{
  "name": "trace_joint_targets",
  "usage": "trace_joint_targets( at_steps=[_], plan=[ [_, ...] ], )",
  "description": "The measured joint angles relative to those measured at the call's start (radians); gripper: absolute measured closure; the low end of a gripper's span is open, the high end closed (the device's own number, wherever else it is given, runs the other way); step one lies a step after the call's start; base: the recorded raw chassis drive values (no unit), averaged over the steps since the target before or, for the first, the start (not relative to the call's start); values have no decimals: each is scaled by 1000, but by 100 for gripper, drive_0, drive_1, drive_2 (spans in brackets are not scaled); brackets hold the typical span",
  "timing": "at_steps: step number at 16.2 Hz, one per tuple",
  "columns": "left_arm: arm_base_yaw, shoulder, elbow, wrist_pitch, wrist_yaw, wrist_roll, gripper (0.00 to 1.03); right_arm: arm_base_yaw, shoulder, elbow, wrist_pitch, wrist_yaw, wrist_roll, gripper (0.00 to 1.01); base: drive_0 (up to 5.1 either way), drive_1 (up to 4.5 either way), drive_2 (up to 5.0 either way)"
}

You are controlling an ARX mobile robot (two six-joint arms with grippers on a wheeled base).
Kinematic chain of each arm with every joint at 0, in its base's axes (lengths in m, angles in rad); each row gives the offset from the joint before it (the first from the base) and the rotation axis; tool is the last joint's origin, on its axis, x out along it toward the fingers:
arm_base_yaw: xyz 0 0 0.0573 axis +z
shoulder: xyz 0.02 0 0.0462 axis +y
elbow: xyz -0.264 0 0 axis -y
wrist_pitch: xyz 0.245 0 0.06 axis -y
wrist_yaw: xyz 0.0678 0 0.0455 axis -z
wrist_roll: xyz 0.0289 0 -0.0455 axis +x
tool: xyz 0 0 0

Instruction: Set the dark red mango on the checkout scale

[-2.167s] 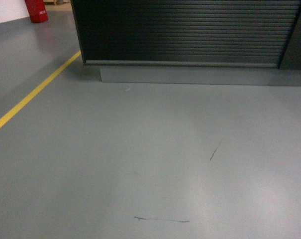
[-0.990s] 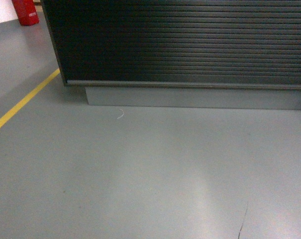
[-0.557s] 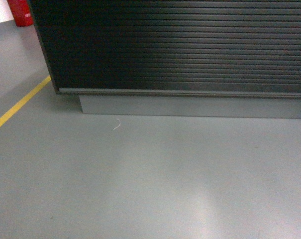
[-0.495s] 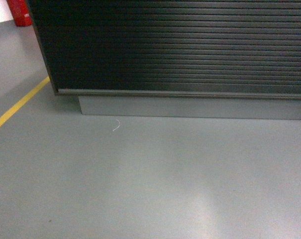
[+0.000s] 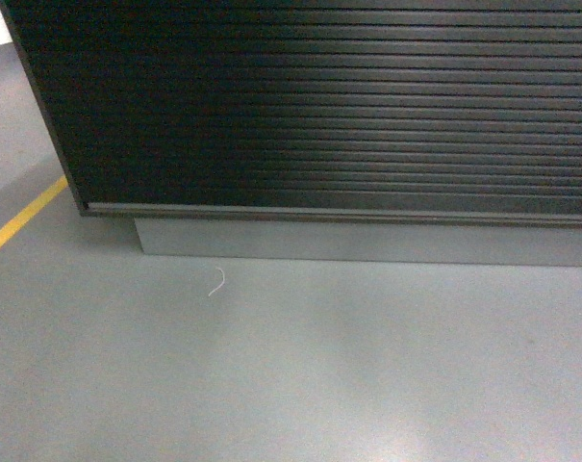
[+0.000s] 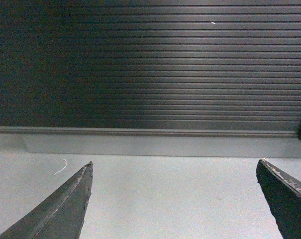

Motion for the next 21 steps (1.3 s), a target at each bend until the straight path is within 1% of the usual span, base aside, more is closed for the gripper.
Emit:
trace_joint_targets(
  at_steps=[21],
  plan=[
    [0,0,0,2,0,0,5,0,0,0,-2,1,0,3,0,419,-420]
  ],
)
